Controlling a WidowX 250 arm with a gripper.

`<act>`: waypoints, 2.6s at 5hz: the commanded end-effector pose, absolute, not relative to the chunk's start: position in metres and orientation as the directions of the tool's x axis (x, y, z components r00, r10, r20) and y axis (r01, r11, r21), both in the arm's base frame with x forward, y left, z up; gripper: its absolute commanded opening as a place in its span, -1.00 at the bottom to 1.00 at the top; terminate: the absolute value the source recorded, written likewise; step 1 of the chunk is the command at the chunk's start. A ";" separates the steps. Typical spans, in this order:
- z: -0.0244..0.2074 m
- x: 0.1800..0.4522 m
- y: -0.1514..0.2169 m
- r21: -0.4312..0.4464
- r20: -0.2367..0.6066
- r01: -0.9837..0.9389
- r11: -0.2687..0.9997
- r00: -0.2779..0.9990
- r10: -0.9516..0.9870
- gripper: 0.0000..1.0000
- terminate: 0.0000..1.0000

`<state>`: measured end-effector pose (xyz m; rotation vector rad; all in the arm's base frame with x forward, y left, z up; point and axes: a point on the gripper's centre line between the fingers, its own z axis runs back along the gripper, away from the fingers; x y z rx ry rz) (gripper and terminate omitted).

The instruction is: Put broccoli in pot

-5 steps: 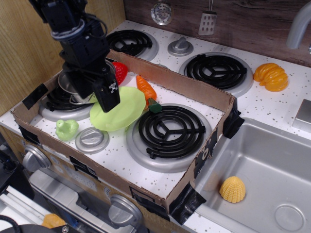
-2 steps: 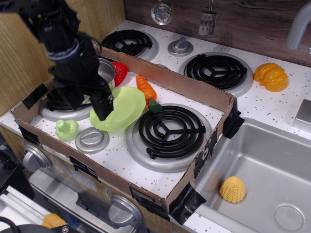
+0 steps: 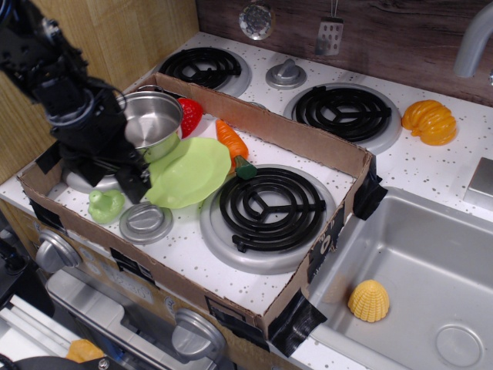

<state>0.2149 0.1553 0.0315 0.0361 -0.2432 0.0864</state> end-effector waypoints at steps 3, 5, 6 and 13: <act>0.005 0.203 0.166 -0.020 0.257 -0.094 0.995 0.962 0.096 1.00 -1.00; -0.012 0.211 0.165 -0.073 0.234 -0.060 0.996 0.969 0.075 -1.00 -1.00; 0.005 0.212 0.166 -0.025 0.267 -0.027 0.999 0.963 0.032 -1.00 -1.00; 0.098 0.301 0.233 0.175 0.541 0.173 0.969 0.806 -0.241 -1.00 -1.00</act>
